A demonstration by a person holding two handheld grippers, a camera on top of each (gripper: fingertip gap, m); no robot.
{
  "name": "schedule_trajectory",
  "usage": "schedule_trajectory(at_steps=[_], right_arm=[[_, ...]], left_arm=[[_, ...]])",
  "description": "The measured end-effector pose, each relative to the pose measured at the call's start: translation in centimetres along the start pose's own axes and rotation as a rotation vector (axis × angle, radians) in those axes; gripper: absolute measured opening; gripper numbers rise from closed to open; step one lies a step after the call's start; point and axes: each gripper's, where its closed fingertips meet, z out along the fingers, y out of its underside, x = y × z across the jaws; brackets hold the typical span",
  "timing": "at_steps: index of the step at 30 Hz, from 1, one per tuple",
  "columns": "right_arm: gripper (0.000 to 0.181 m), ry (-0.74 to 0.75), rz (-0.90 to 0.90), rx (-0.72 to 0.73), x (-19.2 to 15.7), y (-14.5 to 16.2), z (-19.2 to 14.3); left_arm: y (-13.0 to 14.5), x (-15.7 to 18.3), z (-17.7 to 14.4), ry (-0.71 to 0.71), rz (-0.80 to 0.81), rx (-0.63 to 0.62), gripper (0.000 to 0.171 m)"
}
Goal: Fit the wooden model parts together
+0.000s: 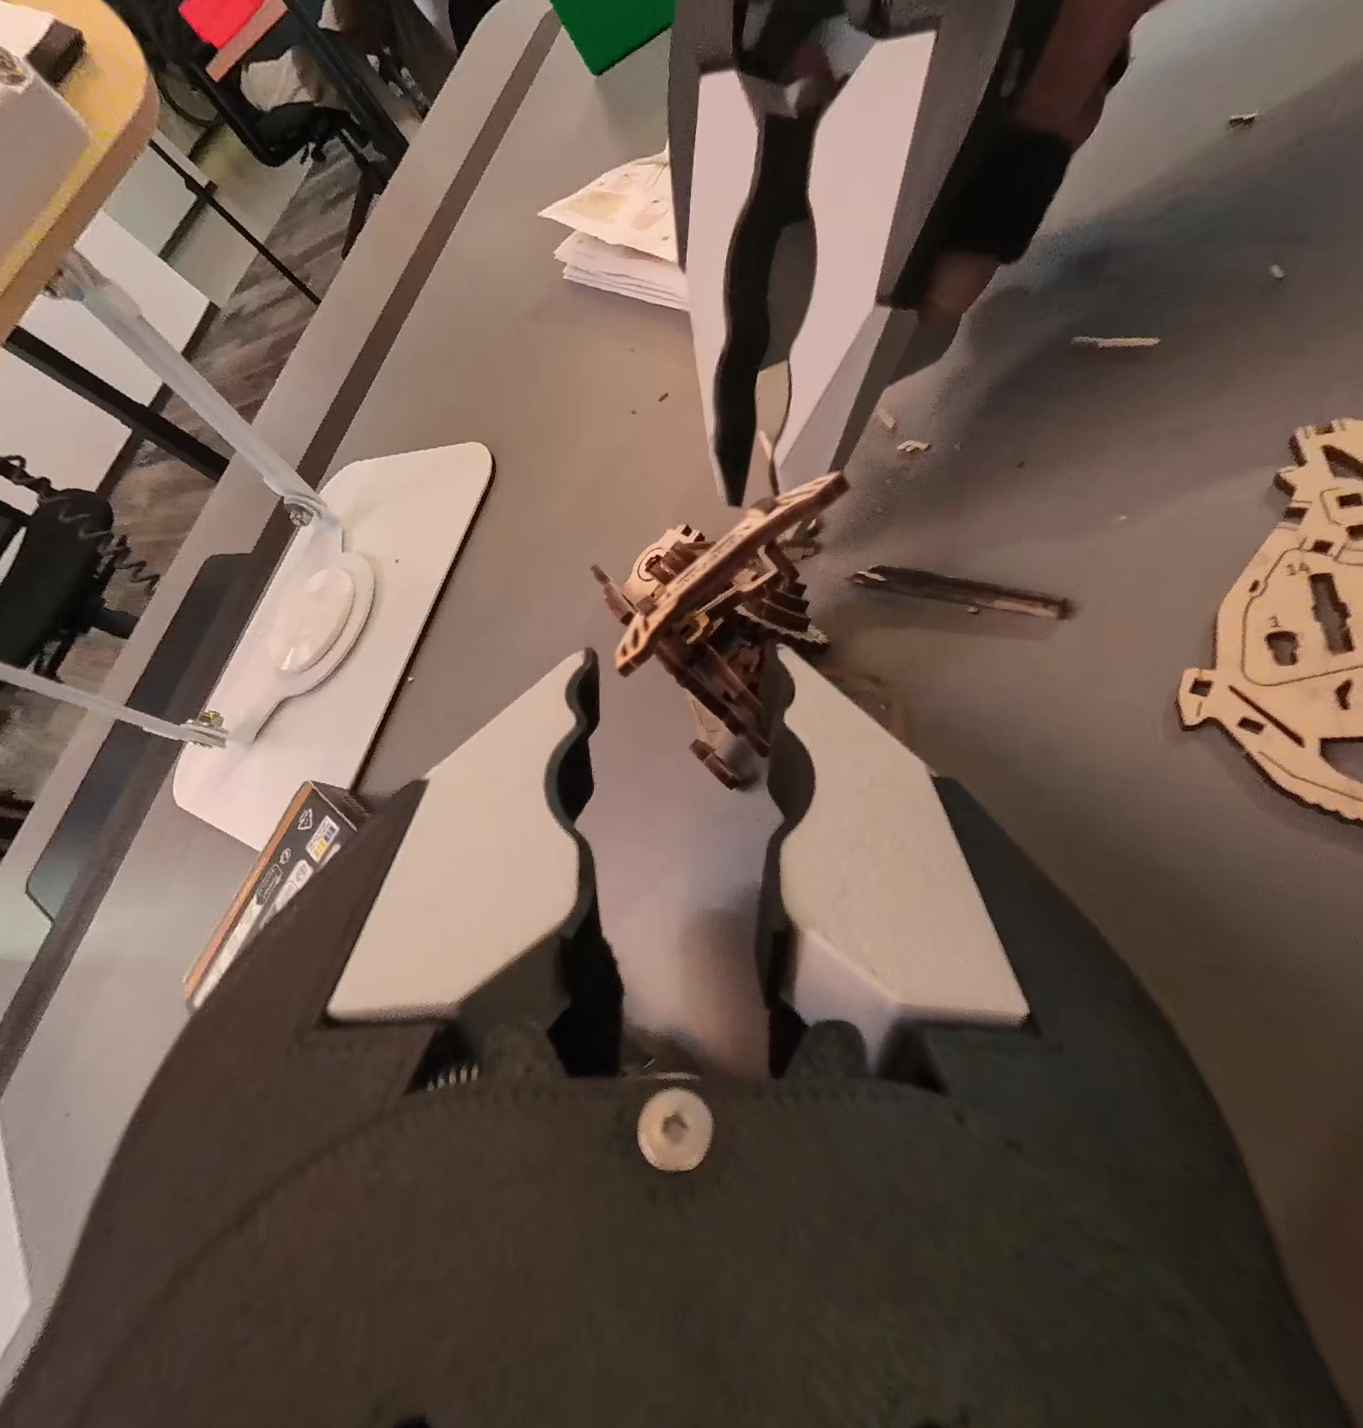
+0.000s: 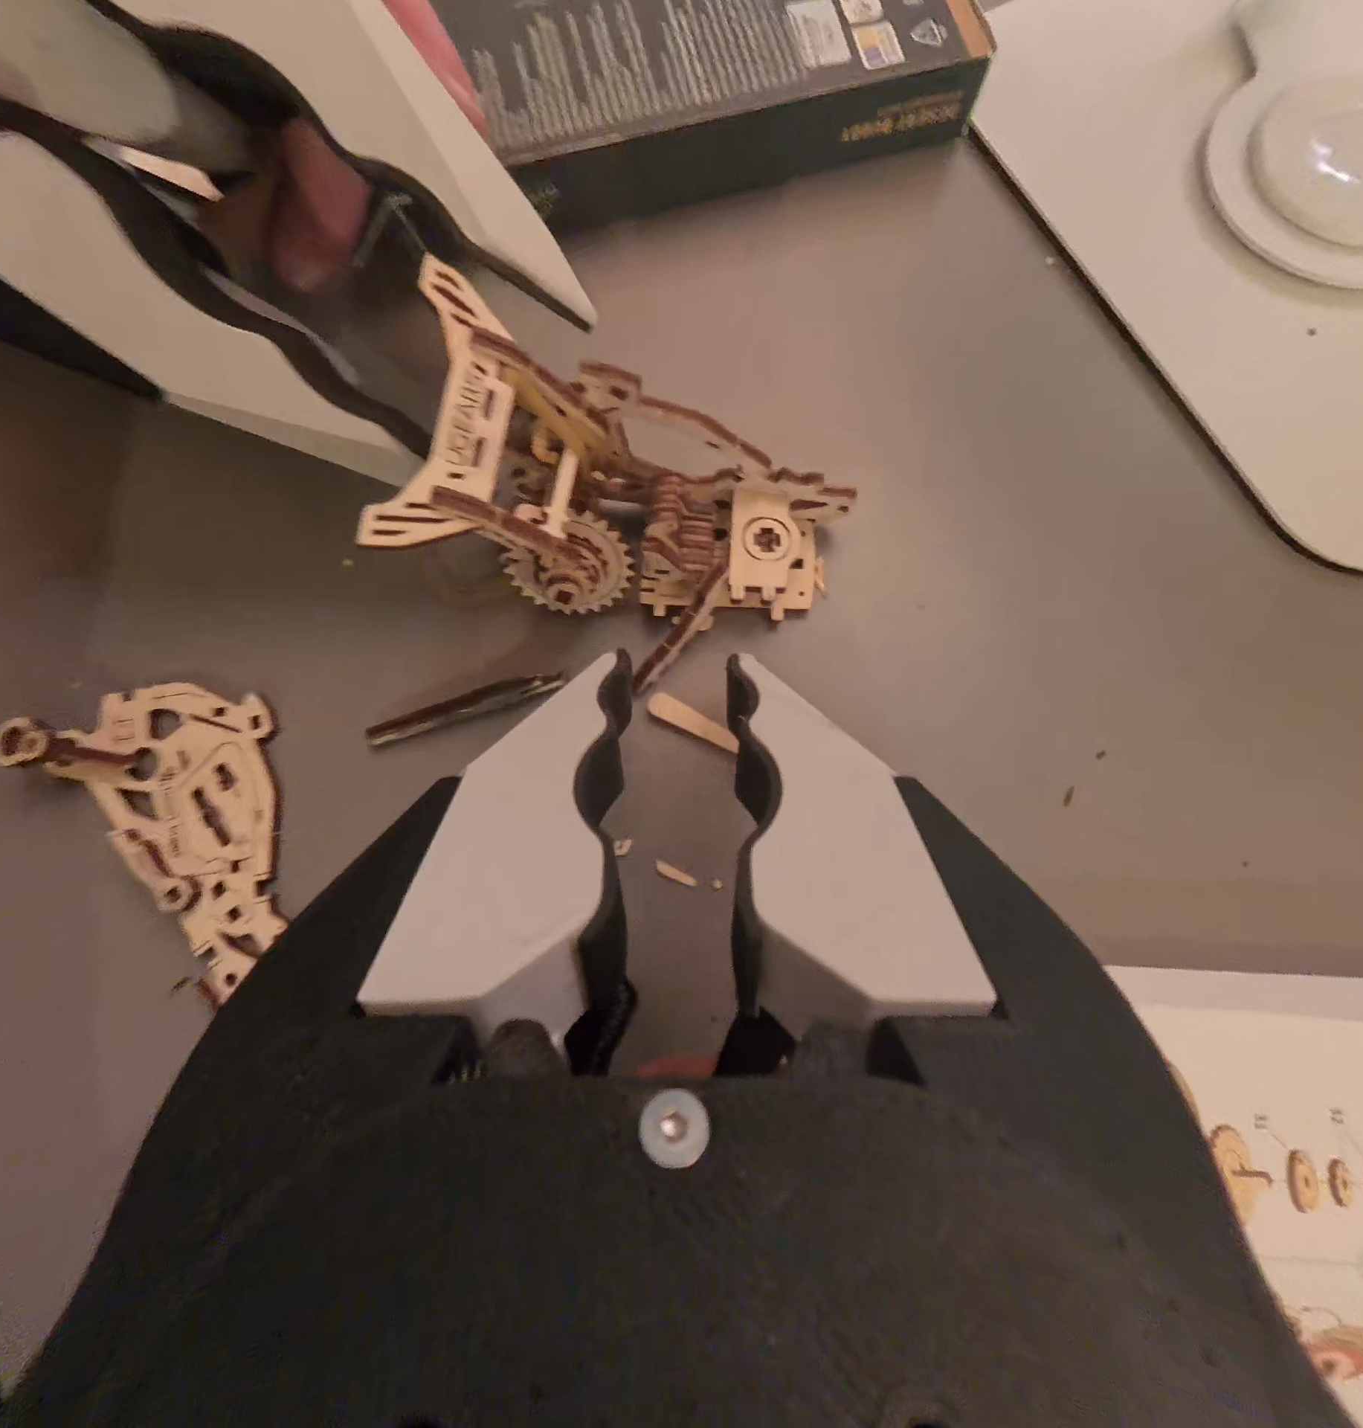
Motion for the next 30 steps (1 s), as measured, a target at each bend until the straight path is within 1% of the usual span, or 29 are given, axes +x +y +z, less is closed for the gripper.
schedule_trajectory(at_steps=[1,4,6,8,11,14,16,18,19,20,21,23,25,26,28,30], right_arm=[[0.022,0.006,0.006,-0.001,0.1,0.0,0.2],[0.016,0.005,-0.002,0.000,-0.2,0.0,0.9],[0.003,0.014,-0.008,-0.010,-0.2,0.2,1.1],[0.000,0.002,0.017,-0.002,-0.3,0.2,0.8],[0.000,-0.048,0.086,0.066,-0.3,-0.4,-0.5],[0.000,-0.040,0.061,0.111,-0.5,-1.0,-2.1],[0.000,0.054,-0.038,0.147,-0.2,-1.7,-3.8],[0.000,0.158,-0.168,0.208,-0.7,-3.3,-6.0],[0.000,0.220,-0.239,0.238,-1.0,-4.3,-7.1],[0.000,0.308,-0.337,0.244,-1.3,-5.1,-8.3],[0.000,0.387,-0.435,0.257,-1.7,-5.9,-9.3],[0.000,0.501,-0.594,0.288,-3.1,-7.5,-11.2],[0.000,0.591,-0.719,0.307,-4.4,-8.5,-12.6],[0.000,0.624,-0.770,0.313,-5.0,-8.8,-13.1],[0.000,0.693,-0.853,0.308,-5.7,-9.2,-13.8],[0.000,0.733,-0.925,0.293,-6.4,-9.1,-14.3]], left_arm=[[0.0,0.0,0.0,-0.003,0.008,-0.007,0.041],[0.0,-0.2,-0.2,-0.003,-0.007,-0.015,0.043],[-0.1,-0.5,-0.6,-0.013,-0.013,-0.017,0.044],[-0.4,-0.9,-1.2,-0.028,-0.021,-0.012,0.045],[-1.5,-1.9,-2.3,-0.054,-0.048,0.009,0.044],[-2.6,-2.9,-3.4,-0.086,-0.056,0.020,0.044],[-4.0,-3.8,-4.4,-0.104,-0.104,0.046,0.043],[-6.2,-4.2,-5.5,-0.100,-0.196,0.103,0.037],[-7.4,-4.2,-5.9,-0.079,-0.278,0.137,0.031],[-8.6,-3.9,-6.2,-0.040,-0.384,0.176,0.024],[-9.7,-3.4,-6.3,0.013,-0.486,0.206,0.022],[-11.3,-2.7,-6.5,0.099,-0.654,0.258,0.019],[-12.6,-1.8,-6.4,0.214,-0.832,0.310,0.019],[-13.0,-1.1,-6.2,0.272,-0.908,0.316,0.019],[-13.8,0.2,-6.3,0.360,-1.011,0.351,0.020],[-14.8,1.0,-6.7,0.440,-1.105,0.394,0.015]])
